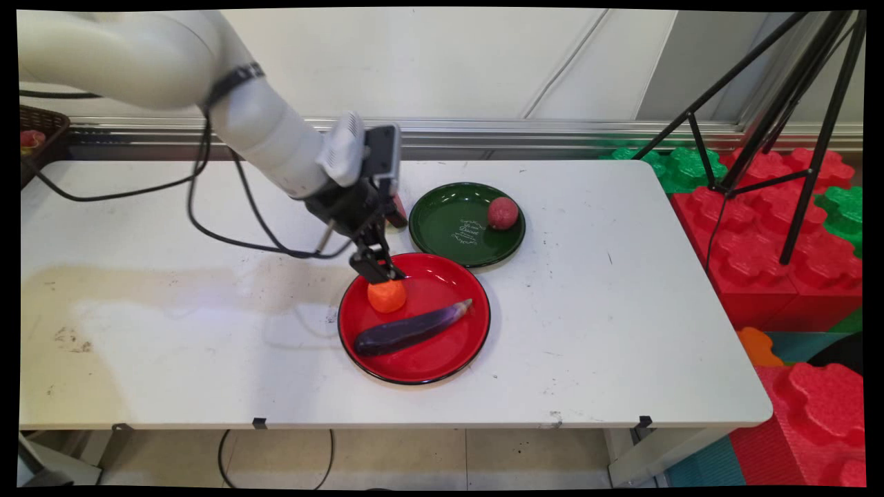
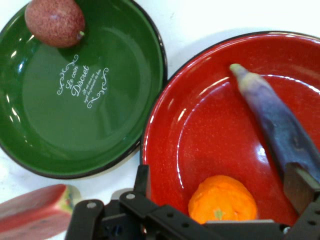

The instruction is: Pick up the eggplant from the red plate

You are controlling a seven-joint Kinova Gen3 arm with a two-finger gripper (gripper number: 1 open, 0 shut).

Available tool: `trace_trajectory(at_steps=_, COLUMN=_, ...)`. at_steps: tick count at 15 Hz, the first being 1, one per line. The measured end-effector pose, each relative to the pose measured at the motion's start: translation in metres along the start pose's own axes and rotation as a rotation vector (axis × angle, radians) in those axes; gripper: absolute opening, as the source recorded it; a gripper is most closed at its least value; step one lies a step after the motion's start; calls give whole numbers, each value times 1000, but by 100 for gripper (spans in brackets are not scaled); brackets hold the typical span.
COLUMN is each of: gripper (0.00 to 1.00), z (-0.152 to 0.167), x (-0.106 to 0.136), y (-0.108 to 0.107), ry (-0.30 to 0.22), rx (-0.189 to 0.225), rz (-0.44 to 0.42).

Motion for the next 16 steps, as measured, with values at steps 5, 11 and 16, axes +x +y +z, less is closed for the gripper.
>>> trace_trajectory(at_steps=5, gripper=100, z=-46, x=-13, y=-5, ry=45, rx=-5, rz=-13)
trace_trajectory(at_steps=11, gripper=100, z=-90, x=-23, y=7, ry=54, rx=-10, rz=-77)
trace_trajectory(at_steps=16, gripper=100, z=-105, x=-17, y=30, ry=15, rx=-3, rz=-175)
